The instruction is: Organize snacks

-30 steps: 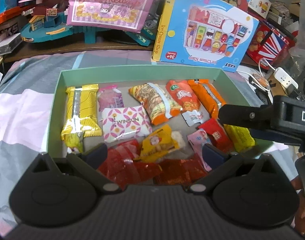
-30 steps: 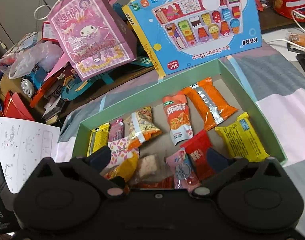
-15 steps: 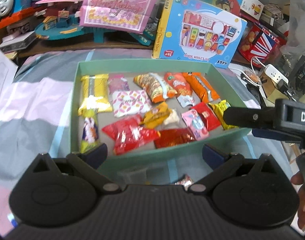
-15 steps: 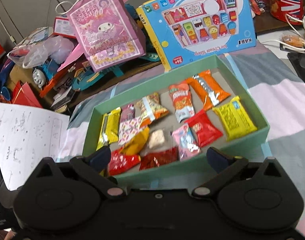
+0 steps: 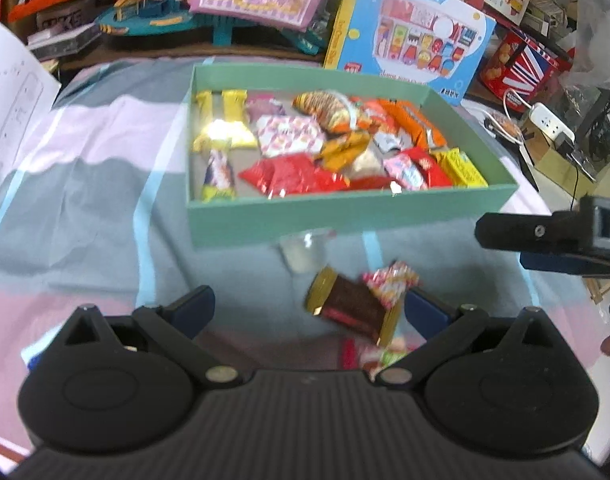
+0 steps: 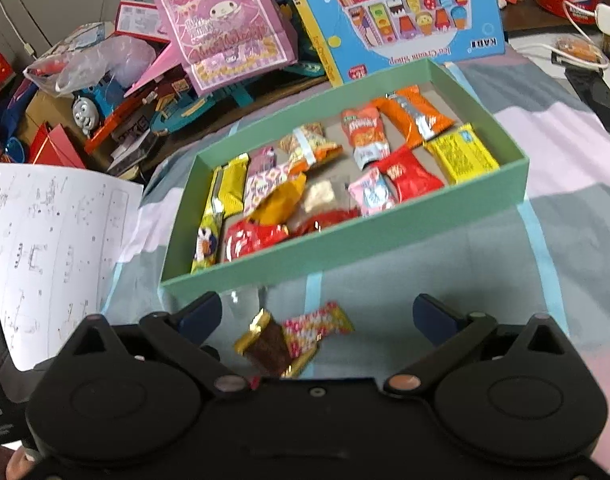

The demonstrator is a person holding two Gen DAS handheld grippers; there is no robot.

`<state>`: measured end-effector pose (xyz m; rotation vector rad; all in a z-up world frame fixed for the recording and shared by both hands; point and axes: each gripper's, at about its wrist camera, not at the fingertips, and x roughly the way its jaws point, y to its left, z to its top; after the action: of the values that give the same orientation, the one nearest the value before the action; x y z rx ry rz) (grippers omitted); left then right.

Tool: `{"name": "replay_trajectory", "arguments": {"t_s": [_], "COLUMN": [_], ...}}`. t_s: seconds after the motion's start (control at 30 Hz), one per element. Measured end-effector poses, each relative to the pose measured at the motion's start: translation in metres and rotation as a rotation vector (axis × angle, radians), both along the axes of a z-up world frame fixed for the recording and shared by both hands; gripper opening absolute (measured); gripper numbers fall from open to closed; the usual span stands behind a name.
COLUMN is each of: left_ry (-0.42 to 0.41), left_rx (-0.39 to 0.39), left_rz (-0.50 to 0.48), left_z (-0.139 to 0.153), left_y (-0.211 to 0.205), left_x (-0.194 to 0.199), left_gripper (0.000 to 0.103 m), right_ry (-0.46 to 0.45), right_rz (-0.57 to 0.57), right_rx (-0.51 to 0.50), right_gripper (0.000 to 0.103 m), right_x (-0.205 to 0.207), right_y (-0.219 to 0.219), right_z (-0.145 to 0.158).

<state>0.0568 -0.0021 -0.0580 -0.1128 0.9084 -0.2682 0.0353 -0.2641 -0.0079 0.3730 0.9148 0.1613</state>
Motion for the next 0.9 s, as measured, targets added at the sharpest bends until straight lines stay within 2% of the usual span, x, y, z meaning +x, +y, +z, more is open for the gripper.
{"name": "replay_trajectory", "arguments": {"t_s": [0.3,0.4,0.47,0.57,0.73,0.83,0.9], "left_ry": [0.059,0.04,0.044,0.058,0.062,0.061,0.061], "left_rx": [-0.014,0.004,-0.001,-0.012,-0.019,-0.015,-0.015], "left_rz": [0.026,0.033,0.041,0.057,0.079,0.093,0.105], "left_z": [-0.029,-0.031,-0.032,-0.034,-0.035,-0.035,-0.036], "left_y": [0.024,0.032,0.037,0.042,0.046,0.05,0.054], "left_x": [-0.018,-0.025,-0.026,-0.021,-0.016,-0.017,-0.018], "left_gripper": [0.103,0.103,0.103,0.103,0.103,0.103,0.103], "right_ry": [0.094,0.109,0.104,0.09,0.079,0.124,0.12], "right_rz": [0.027,0.081,0.113,0.164,0.219,0.266,0.303], "right_rx": [0.036,-0.007,-0.021,-0.047,-0.069,-0.057,-0.072], "right_gripper": [0.103,0.092,0.077,0.066,0.064,0.064,0.063], "right_x": [-0.015,-0.016,-0.017,-0.016,-0.008,-0.008,-0.012], "right_y": [0.015,0.03,0.038,0.049,0.064,0.071,0.076], "right_z": [-0.03,-0.038,-0.039,-0.038,-0.047,-0.058,-0.057]}}
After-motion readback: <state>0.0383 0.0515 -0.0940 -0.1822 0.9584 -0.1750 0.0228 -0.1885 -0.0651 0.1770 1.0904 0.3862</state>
